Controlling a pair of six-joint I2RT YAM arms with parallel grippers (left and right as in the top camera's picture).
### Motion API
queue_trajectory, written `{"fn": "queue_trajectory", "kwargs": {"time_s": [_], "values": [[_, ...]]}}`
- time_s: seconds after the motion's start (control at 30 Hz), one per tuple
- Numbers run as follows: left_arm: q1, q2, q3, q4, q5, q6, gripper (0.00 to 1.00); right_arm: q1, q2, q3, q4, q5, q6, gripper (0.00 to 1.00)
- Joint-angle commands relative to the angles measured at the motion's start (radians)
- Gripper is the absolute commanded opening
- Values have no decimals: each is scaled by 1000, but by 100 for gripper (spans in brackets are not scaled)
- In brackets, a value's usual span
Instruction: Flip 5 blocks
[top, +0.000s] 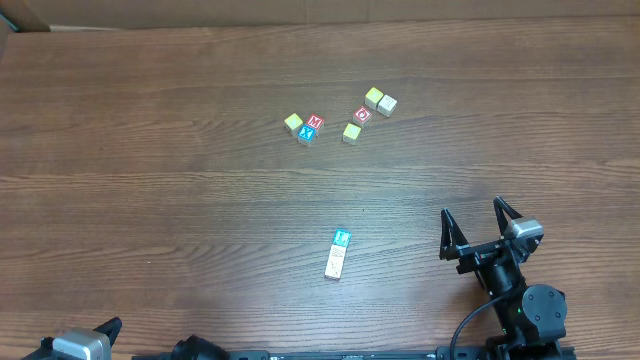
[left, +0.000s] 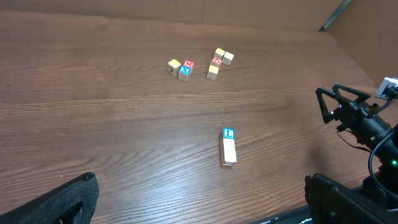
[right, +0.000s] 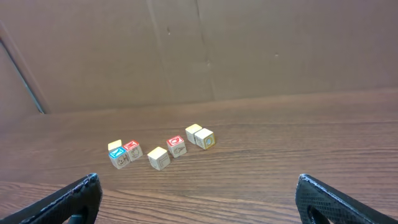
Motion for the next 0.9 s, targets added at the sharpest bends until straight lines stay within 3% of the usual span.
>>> {"fn": "queue_trajectory", "kwargs": {"time_s": [0.0, 0.13, 0.27, 0.37, 0.53, 0.67, 0.87], "values": [[-8, -8, 2, 2, -17, -6, 100, -5, -11, -11, 6, -6, -19, 100], [-8, -9, 2, -33, -14, -7, 100, -5, -11, -11, 6, -6, -19, 100], [-8, -9, -35, 47, -56, -4, 100, -5, -11, -11, 6, -6, -19, 100], [18, -10, -101, 158, -102, 38, 100, -5, -11, -11, 6, -6, -19, 100], [181, -32, -259, 358, -87, 137, 100, -5, -11, -11, 6, -6, -19, 100], [332, -111, -442, 562, 1, 136, 100, -5, -11, -11, 6, -6, -19, 100], [456, -298, -754, 855, 156, 136, 100, -5, -11, -11, 6, -6, -19, 100]]}}
